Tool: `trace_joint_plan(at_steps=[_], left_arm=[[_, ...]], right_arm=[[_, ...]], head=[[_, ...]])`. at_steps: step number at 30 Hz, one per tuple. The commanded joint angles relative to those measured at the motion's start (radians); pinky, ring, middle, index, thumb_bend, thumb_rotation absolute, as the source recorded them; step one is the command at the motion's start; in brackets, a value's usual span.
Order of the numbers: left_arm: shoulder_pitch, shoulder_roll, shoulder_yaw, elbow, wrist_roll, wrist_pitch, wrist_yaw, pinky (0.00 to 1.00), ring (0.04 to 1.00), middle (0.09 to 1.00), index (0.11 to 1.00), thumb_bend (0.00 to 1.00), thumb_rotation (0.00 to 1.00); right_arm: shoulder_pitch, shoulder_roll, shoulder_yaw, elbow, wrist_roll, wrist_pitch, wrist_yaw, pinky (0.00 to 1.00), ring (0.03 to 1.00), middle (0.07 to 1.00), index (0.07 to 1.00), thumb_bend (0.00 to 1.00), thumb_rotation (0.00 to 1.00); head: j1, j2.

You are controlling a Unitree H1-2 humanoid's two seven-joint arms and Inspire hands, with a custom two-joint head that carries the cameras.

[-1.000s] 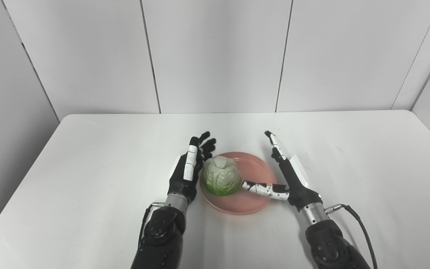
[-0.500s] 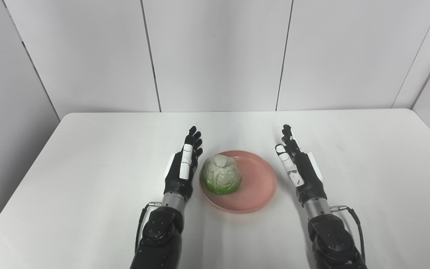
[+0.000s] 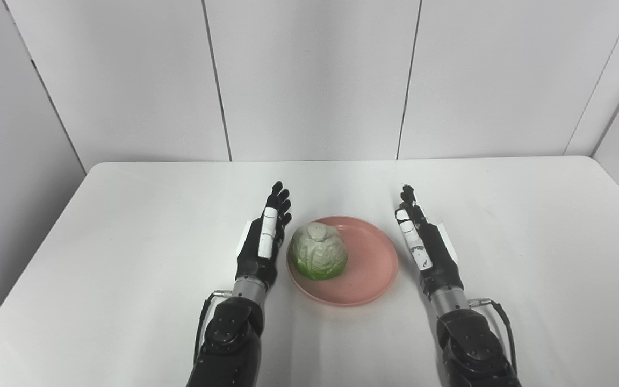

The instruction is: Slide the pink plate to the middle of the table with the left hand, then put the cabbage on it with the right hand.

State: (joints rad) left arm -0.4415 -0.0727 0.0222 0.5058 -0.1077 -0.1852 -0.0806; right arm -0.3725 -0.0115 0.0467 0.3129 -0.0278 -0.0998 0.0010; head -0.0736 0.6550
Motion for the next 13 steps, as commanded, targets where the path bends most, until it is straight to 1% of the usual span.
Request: trace_joint_plan(at_steps=[1, 6, 9, 13], left_arm=[[0.024, 0.019, 0.003, 0.016, -0.001, -0.018, -0.007, 1.0, 1.0, 1.0, 1.0, 0.8, 1.0], [0.021, 0.024, 0.0, 0.021, -0.002, -0.014, -0.016, 1.0, 1.0, 1.0, 1.0, 0.8, 1.0], [0.022, 0.023, -0.001, 0.015, -0.003, -0.005, -0.016, 1.0, 1.0, 1.0, 1.0, 0.8, 1.0], [0.021, 0.02, 0.002, 0.02, -0.007, -0.01, -0.012, 1.0, 1.0, 1.0, 1.0, 0.8, 1.0]], right_arm=[[-0.05, 0.007, -0.006, -0.004, 0.013, -0.015, 0.01, 1.0, 1.0, 1.0, 1.0, 0.72, 0.95], [-0.054, 0.007, -0.007, 0.012, 0.023, -0.026, 0.017, 1.0, 1.0, 1.0, 1.0, 0.72, 0.94], [-0.053, 0.008, -0.008, 0.011, 0.025, -0.02, 0.017, 1.0, 1.0, 1.0, 1.0, 0.72, 0.93], [-0.052, 0.01, -0.008, 0.011, 0.034, -0.017, 0.022, 1.0, 1.0, 1.0, 1.0, 0.73, 0.92]], head=[[0.001, 0.0], [0.002, -0.001], [0.002, -0.001], [0.0, 0.0]])
